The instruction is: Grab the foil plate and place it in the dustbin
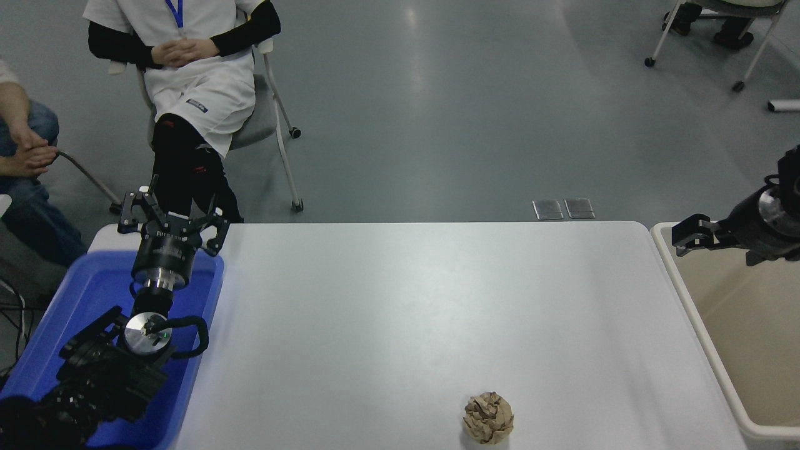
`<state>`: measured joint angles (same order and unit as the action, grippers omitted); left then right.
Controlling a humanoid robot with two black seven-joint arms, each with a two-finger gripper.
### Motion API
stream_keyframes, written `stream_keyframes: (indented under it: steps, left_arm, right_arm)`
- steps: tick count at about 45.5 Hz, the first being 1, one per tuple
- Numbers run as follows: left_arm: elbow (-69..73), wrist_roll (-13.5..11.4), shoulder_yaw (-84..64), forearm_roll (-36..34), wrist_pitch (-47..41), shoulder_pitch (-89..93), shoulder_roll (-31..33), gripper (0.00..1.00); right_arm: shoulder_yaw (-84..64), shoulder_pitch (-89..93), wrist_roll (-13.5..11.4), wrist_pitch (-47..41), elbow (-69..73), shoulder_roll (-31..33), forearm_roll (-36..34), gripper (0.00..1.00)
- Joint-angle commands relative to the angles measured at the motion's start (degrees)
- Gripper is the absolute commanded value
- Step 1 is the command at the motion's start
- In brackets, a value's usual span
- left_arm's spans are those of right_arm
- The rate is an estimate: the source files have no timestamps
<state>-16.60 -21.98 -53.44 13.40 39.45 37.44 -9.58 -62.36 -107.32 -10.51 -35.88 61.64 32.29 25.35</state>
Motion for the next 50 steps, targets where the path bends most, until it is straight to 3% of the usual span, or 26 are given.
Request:
stream_keyframes:
  steps: [1,3,17,50]
  left_arm:
    - [0.0,0.0,0.0,0.0,-0.1,0.0,0.0,0.99]
    - [0.0,0.0,0.0,0.0,0.0,0.0,0.0,0.99]
    - [0.0,0.1,0.0,0.0,-0.1,0.0,0.0,0.99]
    - [0.0,0.1,0.0,0.0,-0.1,0.0,0.0,0.99]
  right_arm:
    - [-8.1,-10.0,0.0,-5.7,0.7,-8.5,-3.6,1.0]
    - [-8.3,-10.7,0.0,-8.9,0.6,-9.5,-3.6,1.0]
    - [-5.1,-13.1,0.0,-9.1,0.6,-15.9,-4.5,1.0]
    - [3.4,-11.5,0.3,-9.1,0.5,-16.5,-11.2,1.0]
